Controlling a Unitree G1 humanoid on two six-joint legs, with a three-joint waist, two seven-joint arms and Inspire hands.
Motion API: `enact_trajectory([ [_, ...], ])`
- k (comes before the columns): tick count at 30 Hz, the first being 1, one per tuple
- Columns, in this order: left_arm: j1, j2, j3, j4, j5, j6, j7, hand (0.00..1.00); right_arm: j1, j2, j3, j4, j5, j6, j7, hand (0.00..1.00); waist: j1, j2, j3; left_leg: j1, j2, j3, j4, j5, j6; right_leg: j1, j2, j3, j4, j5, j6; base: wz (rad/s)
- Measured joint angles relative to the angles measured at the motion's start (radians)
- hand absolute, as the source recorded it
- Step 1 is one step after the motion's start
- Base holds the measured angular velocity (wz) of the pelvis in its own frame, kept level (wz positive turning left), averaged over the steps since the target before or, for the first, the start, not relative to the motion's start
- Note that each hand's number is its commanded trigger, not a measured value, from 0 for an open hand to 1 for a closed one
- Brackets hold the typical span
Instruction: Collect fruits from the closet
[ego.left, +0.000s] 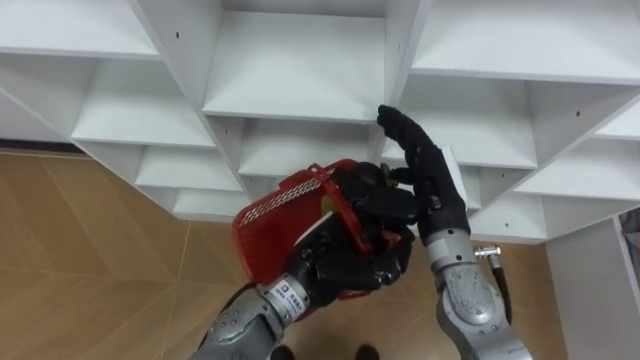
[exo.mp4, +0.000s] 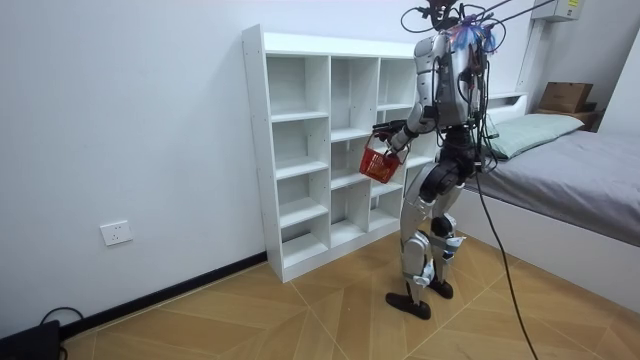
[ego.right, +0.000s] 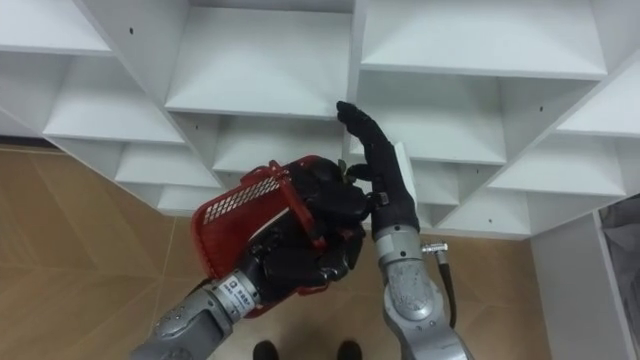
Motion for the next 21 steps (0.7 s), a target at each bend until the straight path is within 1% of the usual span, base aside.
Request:
enact_trajectory([
  [4,-0.001,0.026,0.0,-0.021,0.012,0.001,0.0,1.0,-0.002,0.001,0.0,-0.001,-0.004,-0.005,0.01,0.0,0.0,0.002,-0.0014,-0.002,0.001,0.0,0.003,0.0,0.0,-0.006,0.0,0.001,0.012,0.001,-0.001,-0.03],
  [6,-0.001,0.032,0.003,-0.028,0.028,0.001,0.0,1.0,-0.002,0.0,0.001,-0.001,-0.004,-0.011,0.012,0.0,0.001,0.003,-0.0017,-0.002,0.001,0.0,0.003,0.0,0.0,-0.007,0.0,0.001,0.013,0.001,-0.001,0.0],
  [15,-0.001,0.035,0.031,-0.031,0.105,0.001,0.0,1.0,0.002,-0.006,0.001,-0.001,-0.008,-0.012,0.014,0.0,0.017,0.003,-0.0021,-0.001,0.0,0.0,0.005,0.0,0.0,-0.008,-0.001,0.002,0.014,0.001,-0.001,0.0],
  [17,-0.001,0.037,0.034,-0.031,0.126,0.001,0.0,1.0,0.002,-0.019,0.003,-0.001,-0.01,-0.012,0.017,0.0,0.018,0.004,-0.0022,-0.001,0.0,0.0,0.006,0.0,0.0,-0.008,-0.002,0.001,0.015,0.001,-0.001,0.0],
  [19,-0.001,0.047,0.031,-0.031,0.141,0.001,0.0,1.0,0.003,-0.04,0.005,-0.001,-0.026,-0.011,0.023,0.0,0.018,0.004,-0.0023,-0.001,0.0,0.0,0.006,0.0,0.0,-0.008,-0.003,0.001,0.016,0.001,-0.001,0.0],
  [21,-0.001,0.056,0.028,-0.031,0.142,0.004,0.0,1.0,0.003,-0.048,0.01,-0.001,-0.042,-0.011,0.022,0.0,0.018,0.004,-0.0025,-0.001,0.0,0.0,0.006,0.0,0.0,-0.008,-0.003,0.001,0.016,0.001,-0.001,0.0],
])
